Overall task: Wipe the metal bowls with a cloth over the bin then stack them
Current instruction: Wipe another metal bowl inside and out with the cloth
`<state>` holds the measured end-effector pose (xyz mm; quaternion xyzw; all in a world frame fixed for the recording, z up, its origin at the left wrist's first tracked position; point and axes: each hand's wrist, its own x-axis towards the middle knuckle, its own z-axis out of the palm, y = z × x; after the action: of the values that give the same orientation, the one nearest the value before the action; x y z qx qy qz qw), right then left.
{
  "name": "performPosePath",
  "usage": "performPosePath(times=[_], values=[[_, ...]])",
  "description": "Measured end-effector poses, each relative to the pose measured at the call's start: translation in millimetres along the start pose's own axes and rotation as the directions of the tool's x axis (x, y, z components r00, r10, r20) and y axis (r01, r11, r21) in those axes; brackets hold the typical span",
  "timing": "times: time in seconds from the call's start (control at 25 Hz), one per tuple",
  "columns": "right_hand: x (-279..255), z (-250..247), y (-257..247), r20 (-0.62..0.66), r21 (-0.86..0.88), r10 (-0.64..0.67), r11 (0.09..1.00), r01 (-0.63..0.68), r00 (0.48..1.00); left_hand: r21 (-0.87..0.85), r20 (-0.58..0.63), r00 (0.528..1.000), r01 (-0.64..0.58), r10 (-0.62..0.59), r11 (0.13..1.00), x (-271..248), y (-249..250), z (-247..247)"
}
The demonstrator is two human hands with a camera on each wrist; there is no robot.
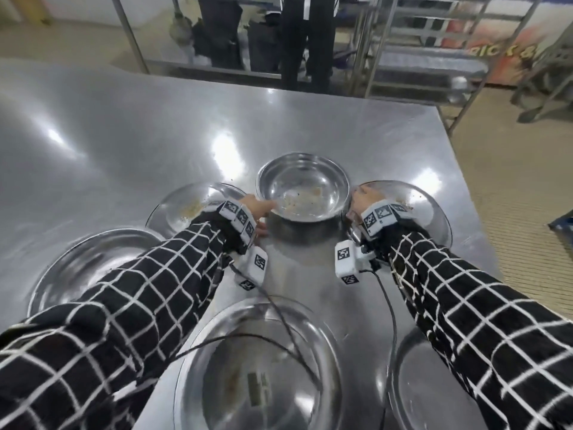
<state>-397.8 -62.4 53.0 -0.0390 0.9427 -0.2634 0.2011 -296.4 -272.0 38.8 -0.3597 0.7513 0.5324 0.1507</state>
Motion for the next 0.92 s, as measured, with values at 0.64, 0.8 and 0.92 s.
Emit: performPosePath(times=[0.64, 0.8, 0.92], values=[[-16, -12, 7, -0.165, 0.571, 0.138, 0.820, -0.020, 0.977, 0.046, -0.149, 0.947, -0.280, 0.284, 0.959, -45, 41, 18], [-78, -65, 31, -0.312, 0.631, 0.096, 0.764, 0.131, 0.945, 0.084, -0.124, 0.896, -0.418, 0.426, 0.905, -113, 73, 39], [-136, -109, 70, -0.406, 0.656, 0.157, 0.735, 0.168, 0.900, 0.052, -0.082, 0.826, -0.555, 0.558, 0.830, -176, 93, 81]])
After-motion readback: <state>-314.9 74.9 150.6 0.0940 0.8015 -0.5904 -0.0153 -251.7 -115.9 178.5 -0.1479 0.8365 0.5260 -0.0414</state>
